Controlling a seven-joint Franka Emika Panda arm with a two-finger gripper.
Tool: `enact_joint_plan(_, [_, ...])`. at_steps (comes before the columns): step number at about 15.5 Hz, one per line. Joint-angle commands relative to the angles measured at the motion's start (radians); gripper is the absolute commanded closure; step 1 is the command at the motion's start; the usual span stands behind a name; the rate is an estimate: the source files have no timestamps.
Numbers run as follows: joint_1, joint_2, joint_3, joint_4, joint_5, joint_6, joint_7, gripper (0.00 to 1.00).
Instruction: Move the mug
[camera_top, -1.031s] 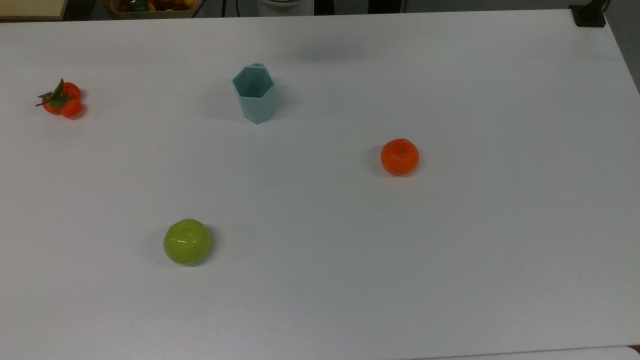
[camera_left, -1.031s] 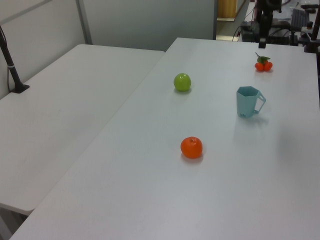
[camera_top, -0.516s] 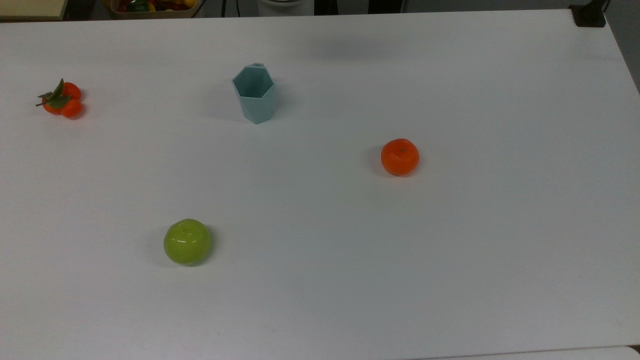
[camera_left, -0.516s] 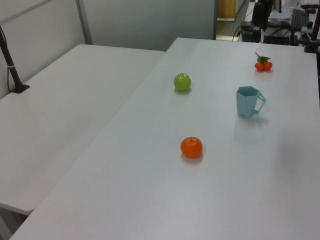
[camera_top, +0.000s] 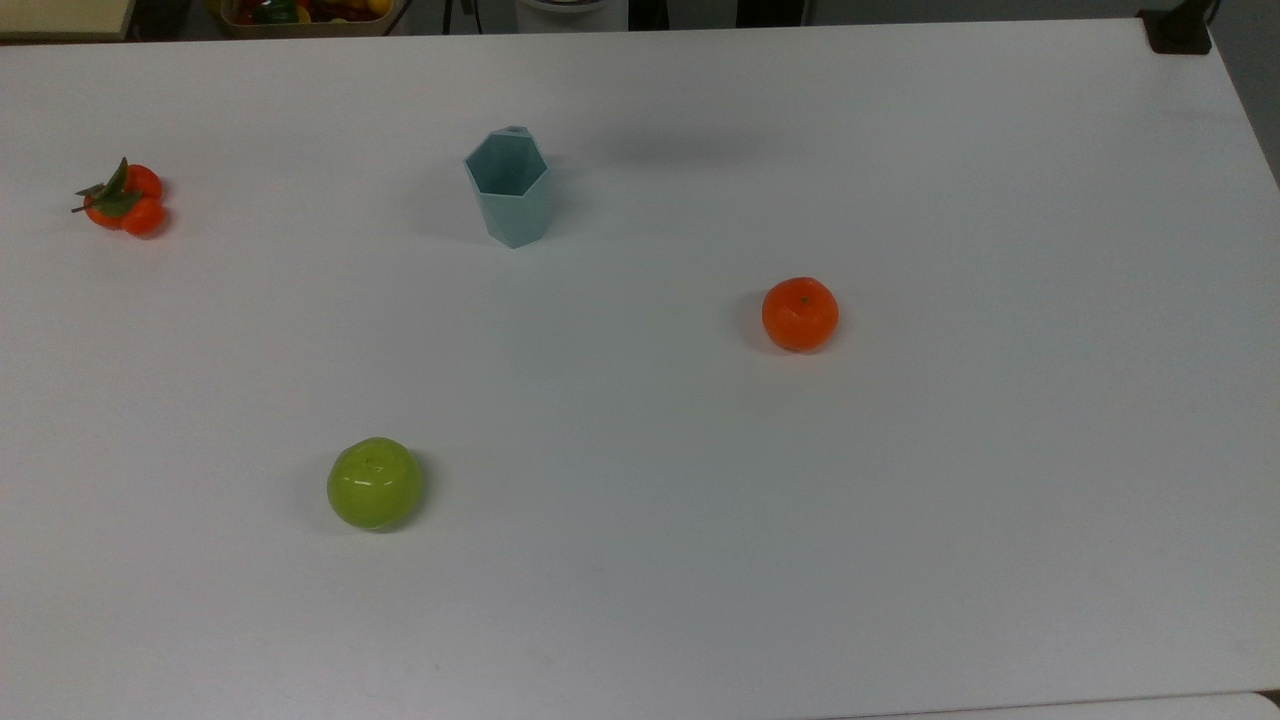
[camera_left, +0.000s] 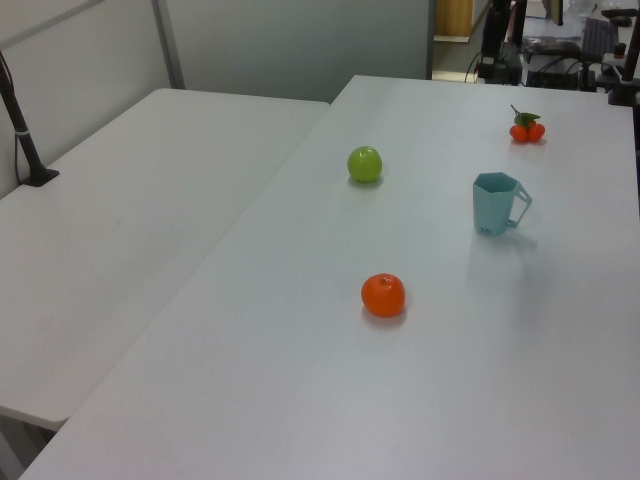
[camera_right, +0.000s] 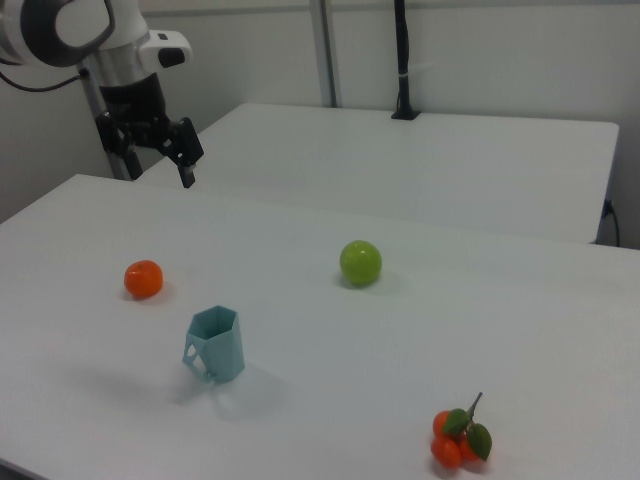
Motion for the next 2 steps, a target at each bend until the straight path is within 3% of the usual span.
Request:
enact_joint_plan(1, [0.029,0.001,-0.022,0.013,0.024,0.006,-0.022,0.00])
enact_joint_plan(2, [0.029,0.003,-0.022,0.013,0.024,0.008,-0.024,0.00])
